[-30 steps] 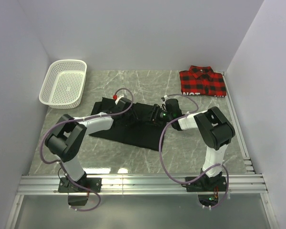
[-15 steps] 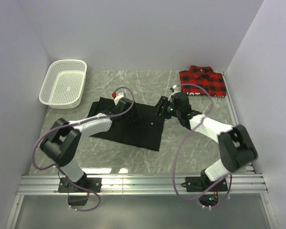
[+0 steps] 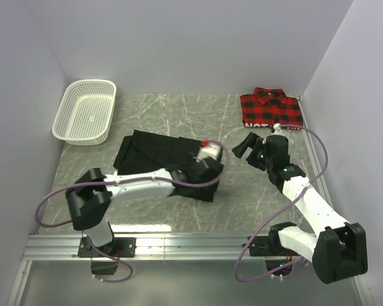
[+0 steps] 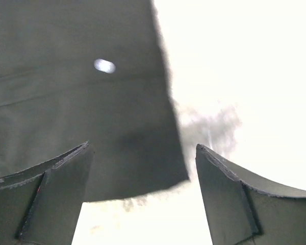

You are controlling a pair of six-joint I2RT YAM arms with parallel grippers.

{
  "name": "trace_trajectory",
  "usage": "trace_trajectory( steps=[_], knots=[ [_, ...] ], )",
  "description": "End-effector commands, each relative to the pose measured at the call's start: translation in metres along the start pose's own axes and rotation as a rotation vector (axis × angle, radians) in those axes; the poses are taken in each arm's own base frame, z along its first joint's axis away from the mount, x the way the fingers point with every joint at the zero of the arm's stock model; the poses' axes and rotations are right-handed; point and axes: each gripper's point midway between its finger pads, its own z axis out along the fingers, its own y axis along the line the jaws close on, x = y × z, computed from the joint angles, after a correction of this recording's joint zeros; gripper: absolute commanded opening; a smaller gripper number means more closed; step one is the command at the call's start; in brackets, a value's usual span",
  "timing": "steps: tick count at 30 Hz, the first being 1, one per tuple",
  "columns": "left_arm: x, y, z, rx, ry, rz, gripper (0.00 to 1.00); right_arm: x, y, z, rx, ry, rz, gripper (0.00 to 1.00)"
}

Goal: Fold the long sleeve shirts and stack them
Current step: Fold the shirt

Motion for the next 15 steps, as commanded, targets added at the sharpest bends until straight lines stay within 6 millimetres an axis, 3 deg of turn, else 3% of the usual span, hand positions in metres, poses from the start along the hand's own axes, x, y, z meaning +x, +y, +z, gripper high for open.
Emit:
trace_trajectory(
  steps=[1, 4, 7, 8, 15],
  knots=[
    [0.011, -0.022, -0.008, -0.047, -0.007, 0.234, 0.86, 0.009, -0.022, -0.01, 0.076, 0.005, 0.027, 1.0],
    [0.029, -0.047, 0.003, -0.059, 0.008, 0.366, 0.83, 0.009, -0.031, -0.012, 0.107, -0.01, 0.027, 1.0],
    [0.045, -0.058, 0.011, -0.055, 0.04, 0.435, 0.75, 0.009, -0.035, -0.012, 0.115, -0.004, 0.026, 1.0],
    [0.055, -0.06, 0.017, -0.066, 0.065, 0.465, 0.75, 0.01, -0.035, -0.012, 0.115, -0.001, 0.024, 1.0],
    [0.068, -0.052, 0.026, -0.126, 0.105, 0.529, 0.69, 0.016, -0.04, -0.008, 0.113, 0.018, 0.026, 1.0]
  ],
)
